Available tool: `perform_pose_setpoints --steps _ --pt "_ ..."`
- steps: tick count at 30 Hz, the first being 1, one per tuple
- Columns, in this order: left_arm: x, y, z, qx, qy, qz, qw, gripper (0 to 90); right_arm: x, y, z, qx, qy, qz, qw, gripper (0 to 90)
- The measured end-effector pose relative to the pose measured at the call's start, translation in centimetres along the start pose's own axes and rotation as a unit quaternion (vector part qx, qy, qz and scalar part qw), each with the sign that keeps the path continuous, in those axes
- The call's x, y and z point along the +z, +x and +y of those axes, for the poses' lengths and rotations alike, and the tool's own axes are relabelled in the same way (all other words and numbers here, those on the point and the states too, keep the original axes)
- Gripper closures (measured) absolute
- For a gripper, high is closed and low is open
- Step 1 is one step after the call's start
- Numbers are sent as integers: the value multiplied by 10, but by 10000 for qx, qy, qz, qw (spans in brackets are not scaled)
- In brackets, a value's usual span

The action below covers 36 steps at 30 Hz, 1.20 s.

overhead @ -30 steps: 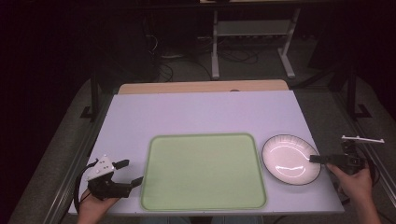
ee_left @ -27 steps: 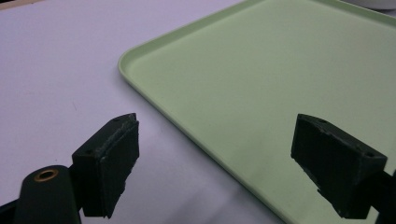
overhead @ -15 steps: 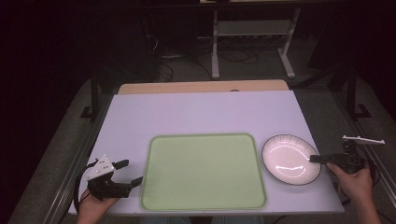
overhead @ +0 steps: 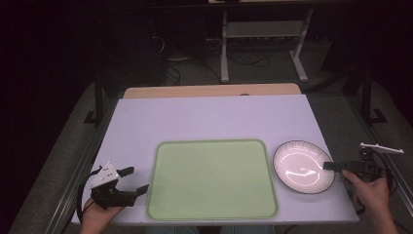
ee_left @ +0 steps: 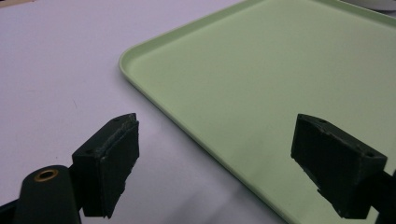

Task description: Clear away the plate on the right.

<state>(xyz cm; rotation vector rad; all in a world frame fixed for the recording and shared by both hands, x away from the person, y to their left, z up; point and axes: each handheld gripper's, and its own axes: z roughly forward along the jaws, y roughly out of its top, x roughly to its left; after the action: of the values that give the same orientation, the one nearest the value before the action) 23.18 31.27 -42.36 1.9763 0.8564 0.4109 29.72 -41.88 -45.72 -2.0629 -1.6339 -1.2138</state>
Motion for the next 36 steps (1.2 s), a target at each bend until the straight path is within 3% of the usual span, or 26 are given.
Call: perform_pose_setpoints --steps 4,18,25,36 --pt "0 0 0 1 3 2 10000 151 -2 -3 -3 123 5 152 9998 824" --pt "0 0 0 1 -1 -1 10000 151 -9 -1 -8 134 -119 319 9993 809" --pt "-1 0 0 -5 -10 -2 10000 151 -13 -3 -10 269 -244 513 9980 809" --pt "-1 0 0 3 -19 -1 10000 151 -23 12 -8 159 -319 741 9966 809"
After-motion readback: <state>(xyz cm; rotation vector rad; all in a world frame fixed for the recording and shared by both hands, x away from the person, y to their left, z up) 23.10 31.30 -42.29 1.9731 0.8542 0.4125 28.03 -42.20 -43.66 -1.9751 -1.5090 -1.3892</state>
